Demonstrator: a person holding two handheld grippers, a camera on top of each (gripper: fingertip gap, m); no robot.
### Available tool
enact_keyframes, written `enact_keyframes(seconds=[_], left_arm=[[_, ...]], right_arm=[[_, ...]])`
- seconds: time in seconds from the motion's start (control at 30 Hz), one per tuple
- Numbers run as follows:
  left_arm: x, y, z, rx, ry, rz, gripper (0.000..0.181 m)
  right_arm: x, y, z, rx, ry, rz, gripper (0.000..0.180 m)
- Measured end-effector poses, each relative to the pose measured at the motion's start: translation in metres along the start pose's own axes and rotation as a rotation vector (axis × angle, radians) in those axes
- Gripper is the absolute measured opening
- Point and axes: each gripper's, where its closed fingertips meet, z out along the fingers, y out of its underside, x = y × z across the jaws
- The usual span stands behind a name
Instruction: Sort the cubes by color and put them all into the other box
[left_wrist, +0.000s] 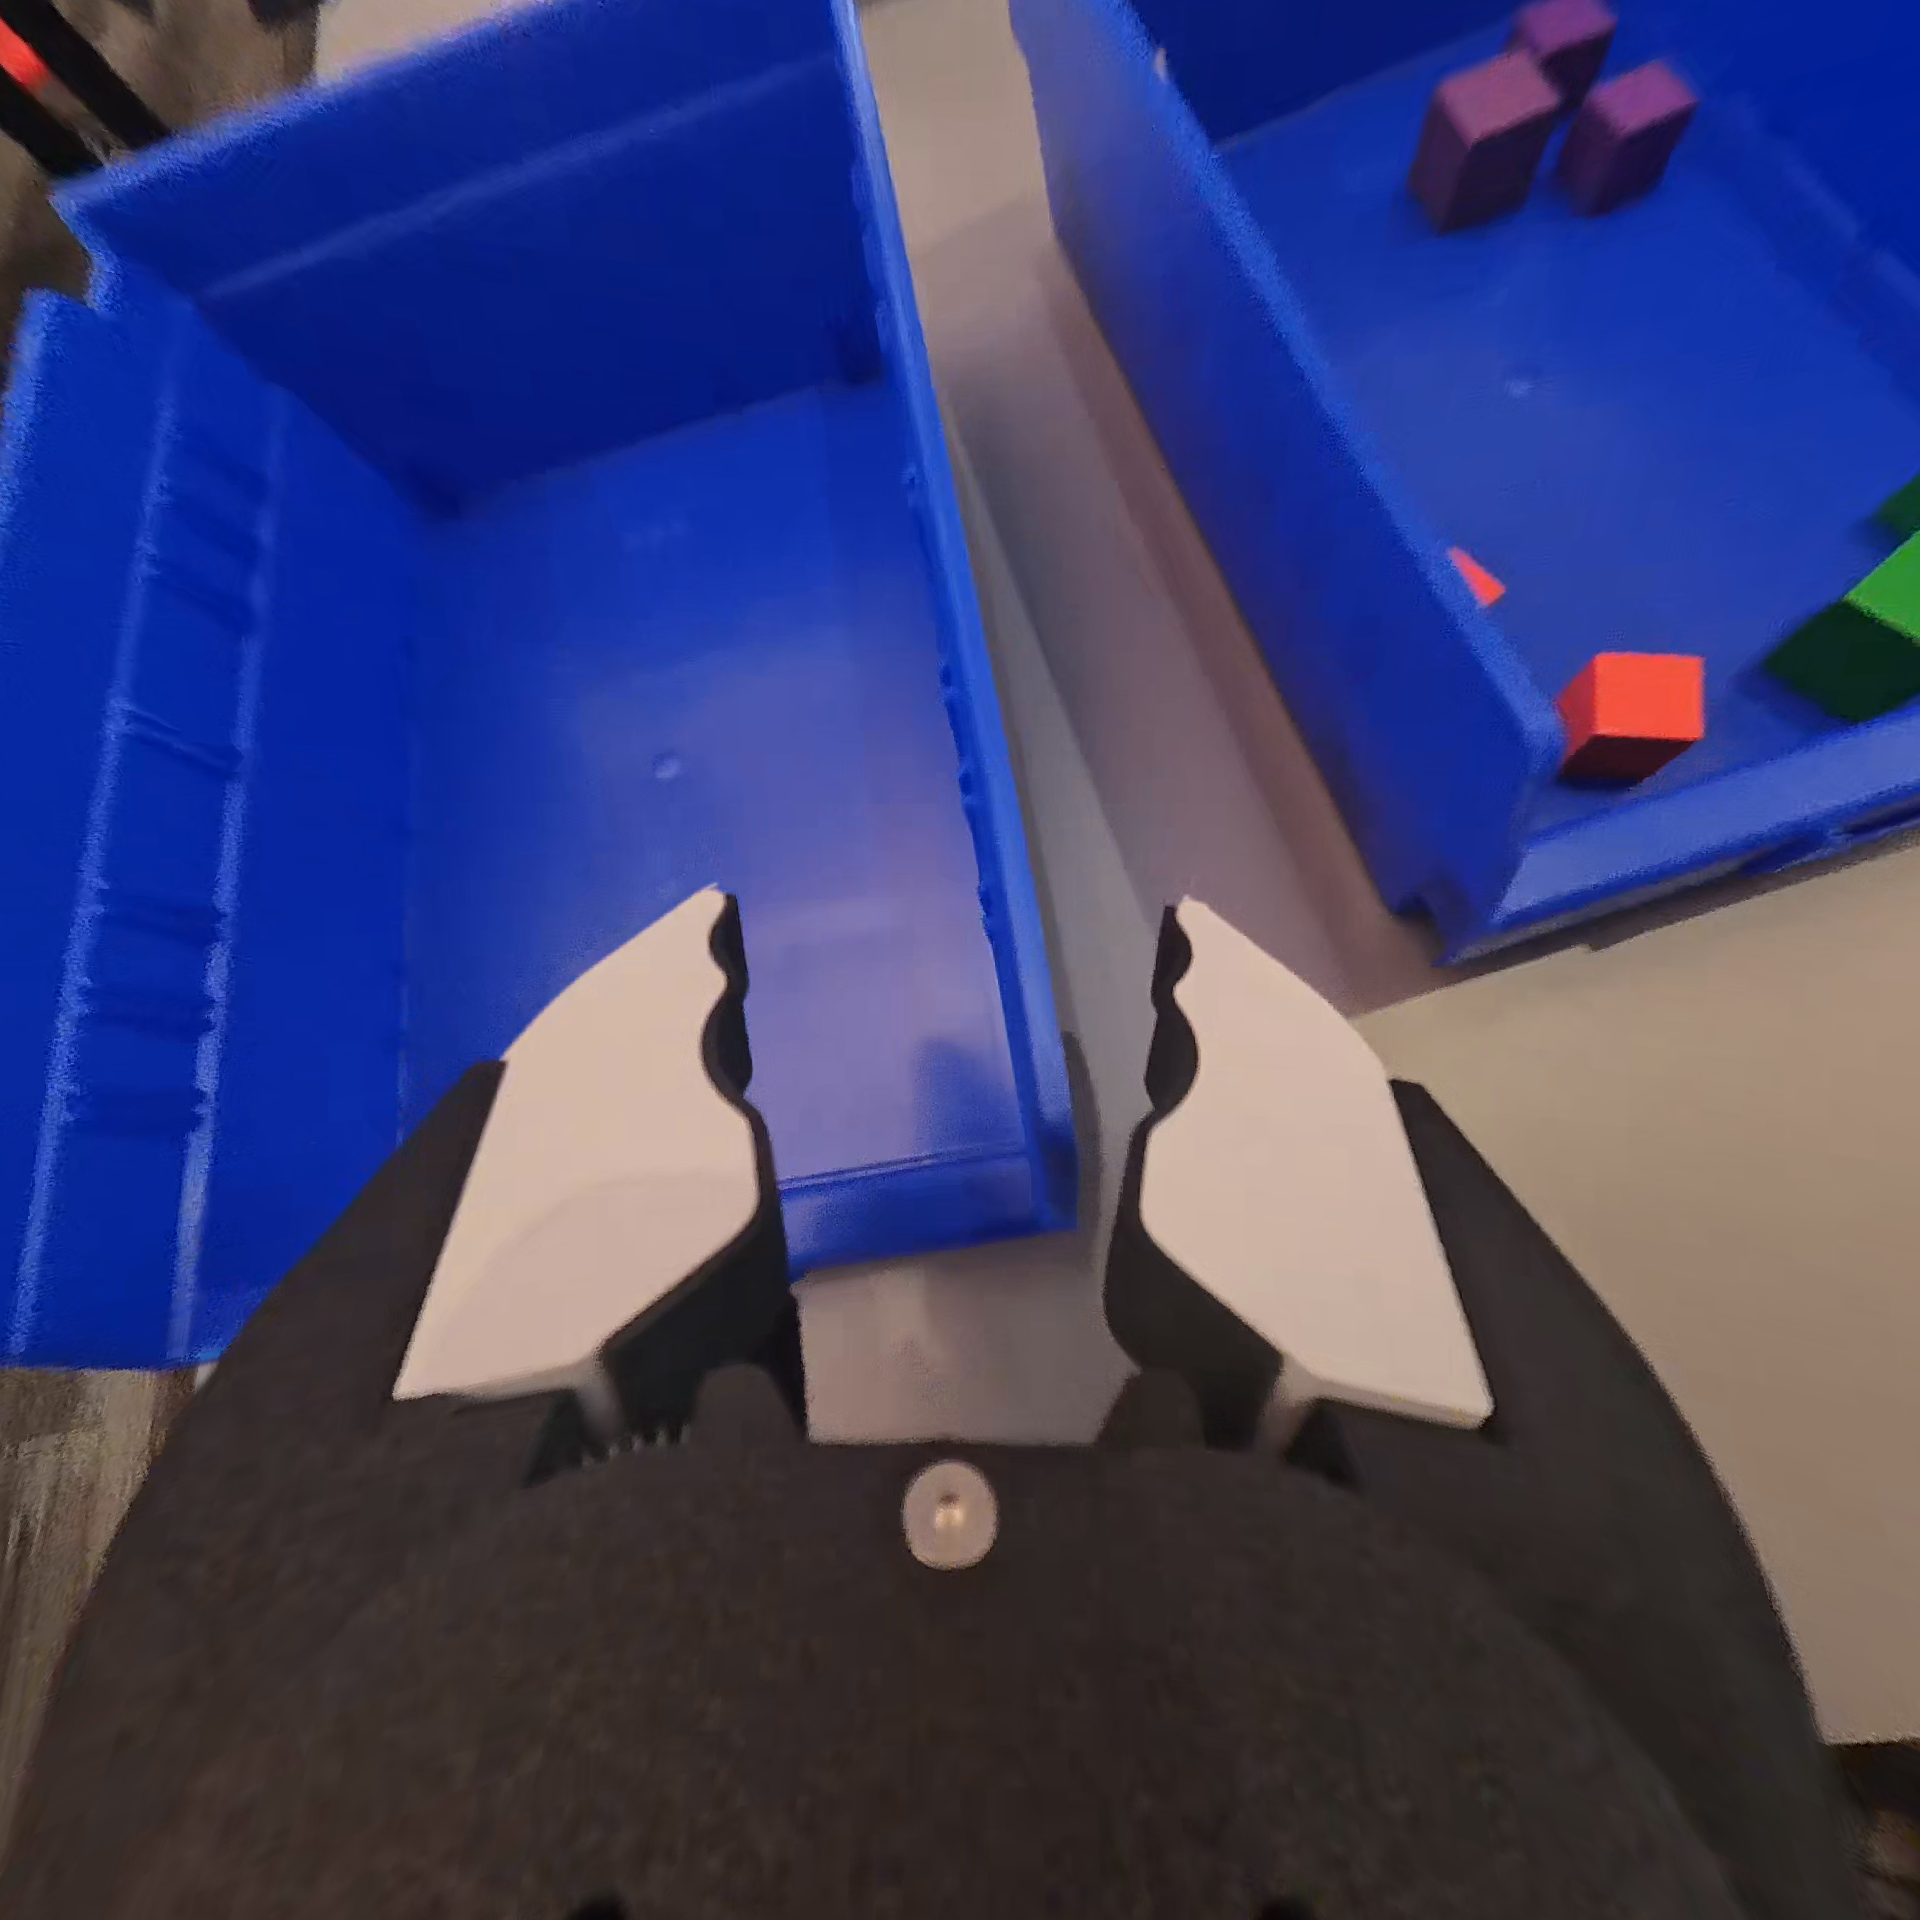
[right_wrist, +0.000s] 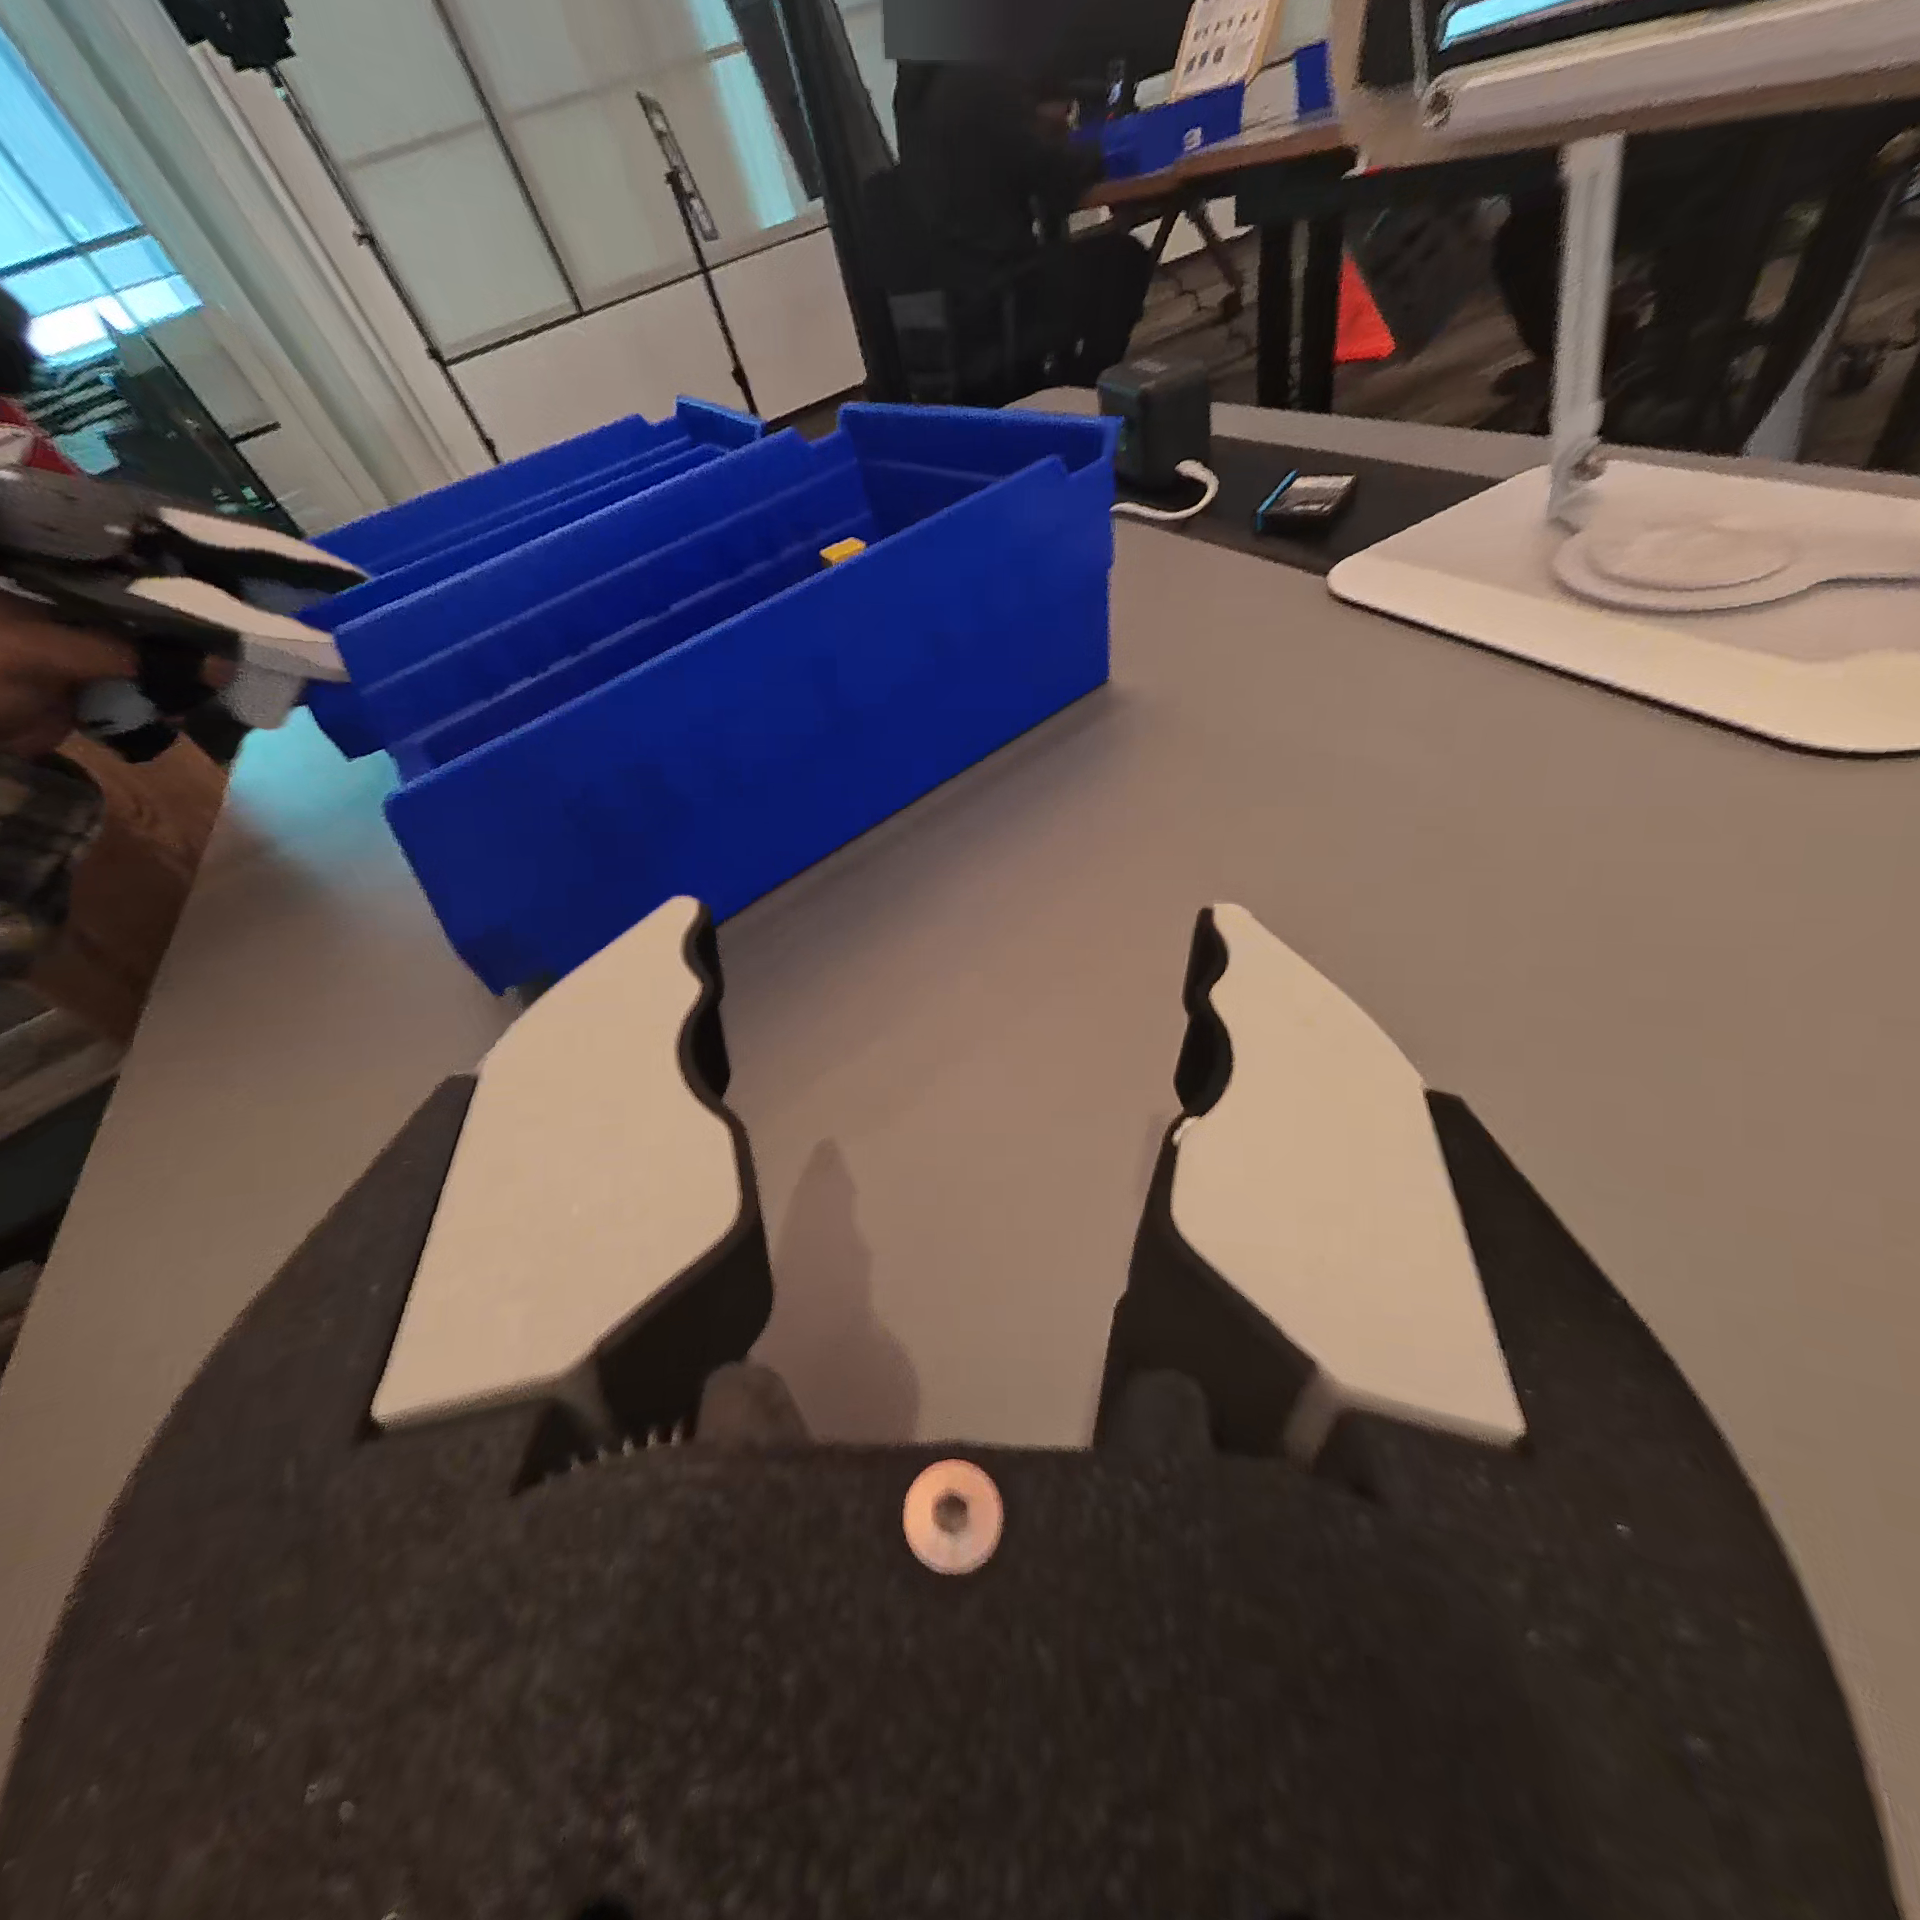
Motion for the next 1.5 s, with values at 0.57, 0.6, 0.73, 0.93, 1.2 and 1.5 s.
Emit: enact_keyframes(seconds=[0.57, 0.6, 0.73, 0.93, 1.2, 1.5], left_arm=[[0.000, 0.016, 0.028, -0.096, -0.083, 0.053, 0.010], [-0.001, 0.014, 0.029, -0.094, -0.096, 0.056, 0.009], [-0.006, 0.012, 0.033, -0.119, -0.092, 0.020, 0.008], [-0.028, -0.008, 0.020, -0.072, -0.031, -0.104, 0.006], [-0.049, -0.044, -0.009, 0.041, -0.046, -0.141, 0.007], [-0.028, -0.106, -0.058, 0.175, -0.039, 0.008, 0.007]], right_arm=[[-0.017, 0.017, 0.007, -0.066, -0.097, 0.095, 0.069], [-0.017, 0.018, 0.007, -0.071, -0.097, 0.102, 0.069], [-0.022, 0.022, 0.008, -0.089, -0.133, 0.131, 0.061], [-0.022, 0.021, 0.006, -0.082, -0.142, 0.158, 0.057], [-0.019, 0.016, 0.001, -0.048, -0.152, 0.198, 0.053], [-0.020, 0.007, -0.004, 0.000, -0.166, 0.199, 0.052]])
